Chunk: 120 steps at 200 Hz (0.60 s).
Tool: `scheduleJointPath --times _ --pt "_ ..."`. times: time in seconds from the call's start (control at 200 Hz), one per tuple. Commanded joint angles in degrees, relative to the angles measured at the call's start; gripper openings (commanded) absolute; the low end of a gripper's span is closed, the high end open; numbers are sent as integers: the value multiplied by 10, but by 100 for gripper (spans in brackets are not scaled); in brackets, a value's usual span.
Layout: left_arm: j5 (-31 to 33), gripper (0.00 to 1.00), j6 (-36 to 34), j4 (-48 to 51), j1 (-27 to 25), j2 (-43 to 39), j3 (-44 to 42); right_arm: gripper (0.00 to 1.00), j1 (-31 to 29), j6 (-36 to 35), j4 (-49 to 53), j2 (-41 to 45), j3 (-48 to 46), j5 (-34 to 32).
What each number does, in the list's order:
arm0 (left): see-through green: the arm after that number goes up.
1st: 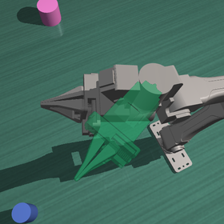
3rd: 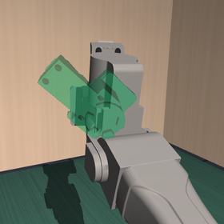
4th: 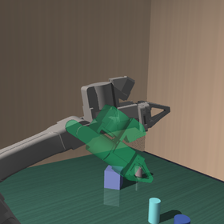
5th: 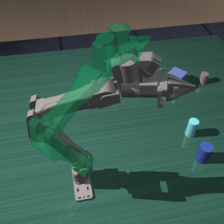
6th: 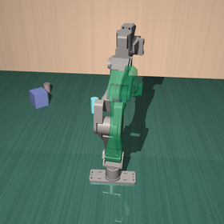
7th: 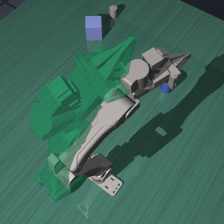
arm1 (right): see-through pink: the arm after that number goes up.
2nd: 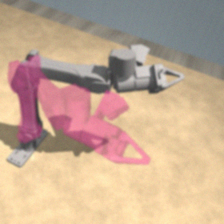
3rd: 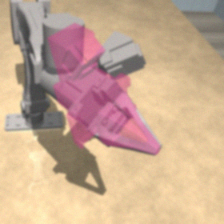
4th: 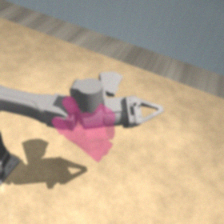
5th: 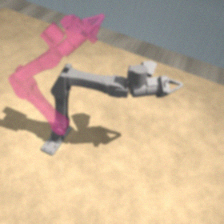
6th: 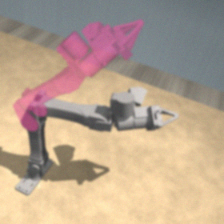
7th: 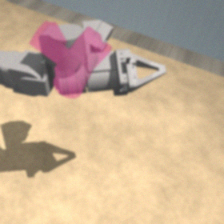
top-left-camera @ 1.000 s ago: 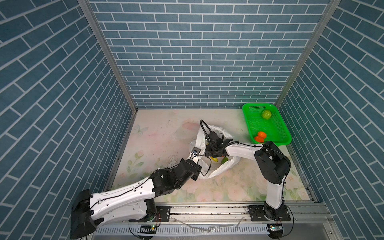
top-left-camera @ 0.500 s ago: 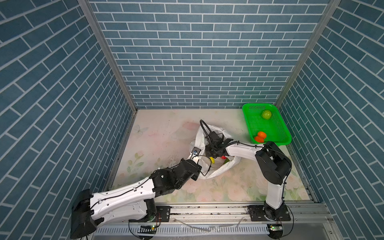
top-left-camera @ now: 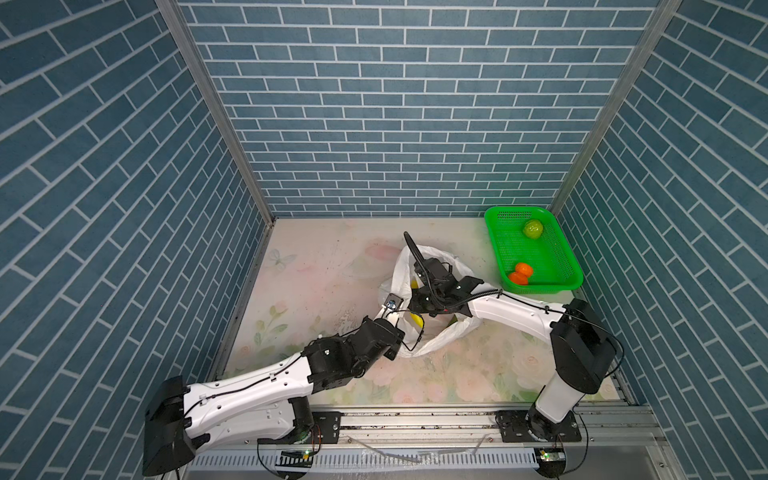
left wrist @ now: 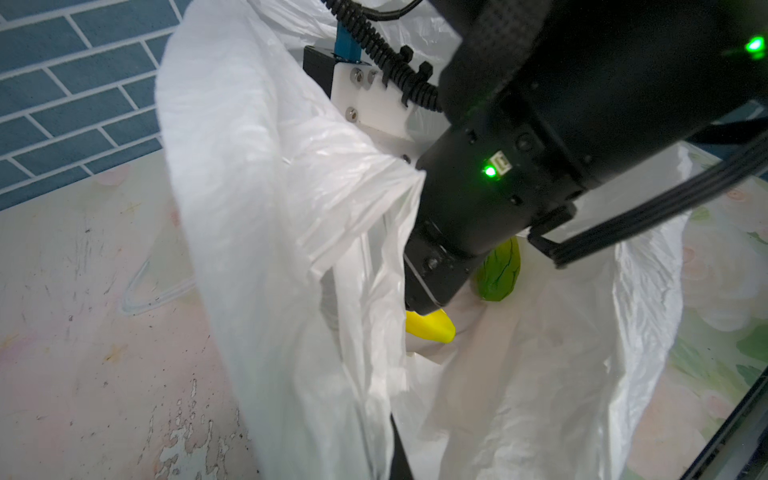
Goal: Untie the knot of the plastic bag and take out the fruit
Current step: 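Close the right gripper on the yellow banana and lift it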
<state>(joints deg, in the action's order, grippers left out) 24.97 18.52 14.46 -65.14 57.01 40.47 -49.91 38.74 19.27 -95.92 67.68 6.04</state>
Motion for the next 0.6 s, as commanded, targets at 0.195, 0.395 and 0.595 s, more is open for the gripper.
scheduleJointPath --times 0.195,0.395,0.595 --pt "13 0 -4 -4 3 5 5 24 -4 23 60 105 -39 -5" --pt "11 0 -5 -5 3 8 8 24 -3 24 85 150 -38 4" --pt "9 0 -4 -9 3 13 9 25 -4 27 106 188 -42 5"
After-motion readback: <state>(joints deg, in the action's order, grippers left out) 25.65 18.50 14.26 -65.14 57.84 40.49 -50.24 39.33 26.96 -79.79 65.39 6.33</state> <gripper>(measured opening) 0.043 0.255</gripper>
